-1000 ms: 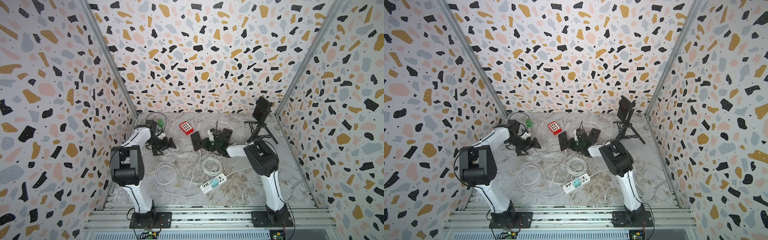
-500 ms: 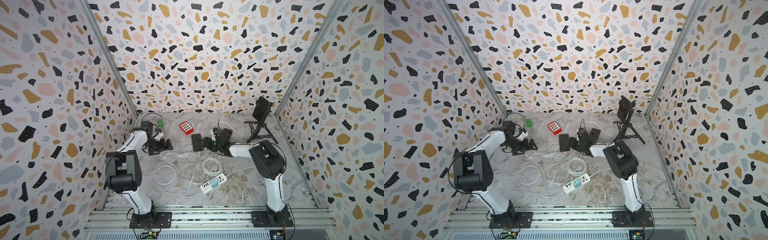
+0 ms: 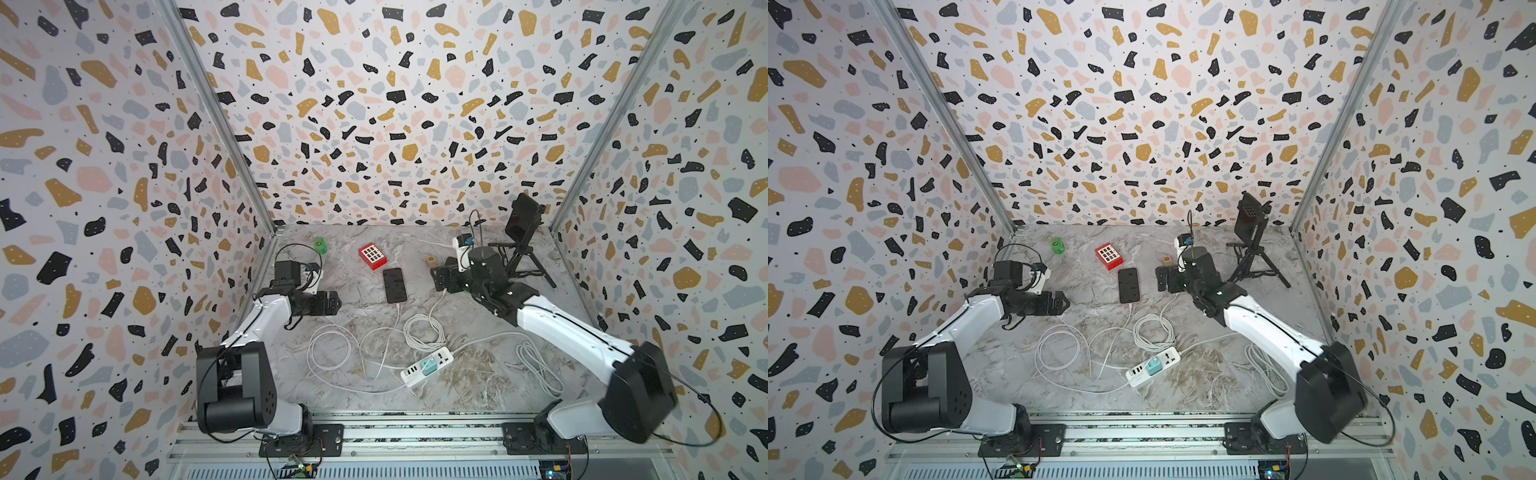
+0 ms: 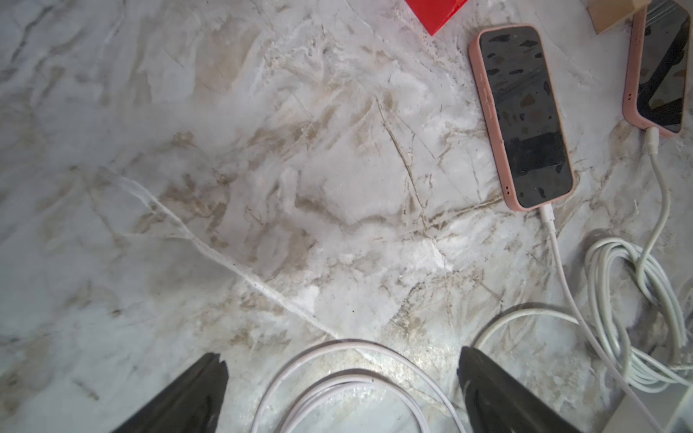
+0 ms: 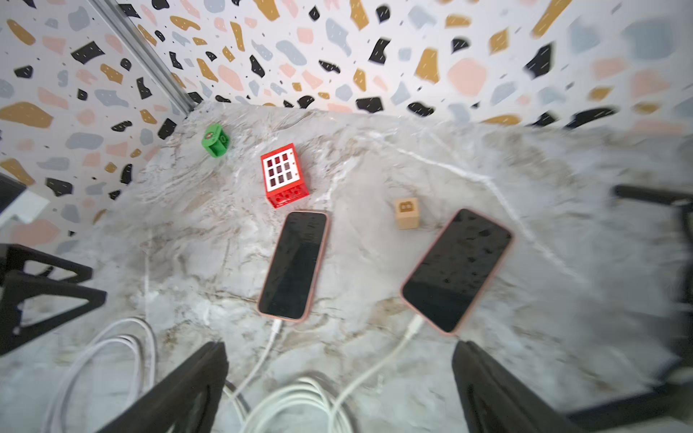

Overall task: Plug the charging cable into the phone
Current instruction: Reset both arms

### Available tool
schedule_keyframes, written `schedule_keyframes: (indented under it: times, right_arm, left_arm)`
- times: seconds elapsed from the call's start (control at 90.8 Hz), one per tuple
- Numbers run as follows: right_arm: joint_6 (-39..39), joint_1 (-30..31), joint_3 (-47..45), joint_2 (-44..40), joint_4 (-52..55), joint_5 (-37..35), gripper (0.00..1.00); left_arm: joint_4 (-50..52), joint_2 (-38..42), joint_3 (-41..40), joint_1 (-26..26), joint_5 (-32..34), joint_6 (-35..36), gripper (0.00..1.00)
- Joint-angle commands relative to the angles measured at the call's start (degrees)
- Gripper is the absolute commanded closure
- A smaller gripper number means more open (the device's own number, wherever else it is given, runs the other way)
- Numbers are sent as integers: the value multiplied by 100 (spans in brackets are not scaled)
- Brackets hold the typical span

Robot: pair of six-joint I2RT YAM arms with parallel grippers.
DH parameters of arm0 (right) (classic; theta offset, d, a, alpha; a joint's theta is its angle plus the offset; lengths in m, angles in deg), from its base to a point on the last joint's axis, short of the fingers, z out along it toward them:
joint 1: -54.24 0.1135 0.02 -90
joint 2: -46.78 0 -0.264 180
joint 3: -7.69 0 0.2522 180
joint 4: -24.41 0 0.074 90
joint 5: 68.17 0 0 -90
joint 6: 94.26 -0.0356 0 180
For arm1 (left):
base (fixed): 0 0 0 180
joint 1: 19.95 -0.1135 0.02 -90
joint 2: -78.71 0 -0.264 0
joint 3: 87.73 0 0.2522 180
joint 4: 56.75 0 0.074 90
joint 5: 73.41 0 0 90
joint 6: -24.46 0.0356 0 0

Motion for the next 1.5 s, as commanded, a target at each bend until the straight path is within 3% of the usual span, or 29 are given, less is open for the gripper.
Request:
schedule_keyframes:
  times: [0.0,0.187,0.33,0.418,0.529,0.628,0.694,0.87,0.947,0.991,1.057,1.112,1.167,1.222,1.487]
  right_arm:
    - [1483,-110,-833,-932,190,-986,0]
    - [2302,-822,-2615,-2369,-1014,-1896,0]
    - [2504,-1240,-4158,-2529,-3243,-2357,0]
    - [2401,-1475,-4573,-2199,-3948,-2229,0]
    - [2378,-1915,-4643,-1310,-4489,-1650,0]
    - [2353,-2243,-4847,-250,-6165,-1261,0]
    - [2292,-2420,-4864,337,-7008,-1136,0]
    - [1841,-3013,-4602,1440,-7532,-373,0]
    - [1753,-3129,-4125,1066,-6035,-61,0]
    - [1852,-3142,-3841,1301,-5836,159,0]
    - [1791,-3154,-3679,1153,-5282,73,0]
    - [1809,-3149,-3734,1298,-5658,74,0]
    - [1774,-3153,-3670,1182,-5241,62,0]
    - [1809,-3152,-3720,1299,-5596,69,0]
    - [1755,-3183,-3668,1225,-5350,71,0]
  left_arm:
    - [-2008,531,-835,20,251,-34,0]
    - [-3488,573,-1578,56,297,-93,0]
    - [-5279,613,-2454,143,328,-110,0]
    - [-6082,578,-2775,239,460,-253,0]
    - [-6827,235,-3110,736,771,241,0]
    - [-7218,51,-3198,860,1192,255,0]
    - [-7243,-27,-3218,855,1114,278,0]
    - [-7188,-133,-3102,828,1200,203,0]
    - [-7067,-124,-3038,829,1205,204,0]
    - [-6933,-149,-2960,822,1223,162,0]
    - [-6805,-170,-2876,801,1418,49,0]
    - [-6819,-158,-2890,785,1436,21,0]
    - [-6799,-129,-2904,786,1458,25,0]
    - [-6830,-107,-2916,785,1464,21,0]
    - [-6826,-91,-2926,785,1465,16,0]
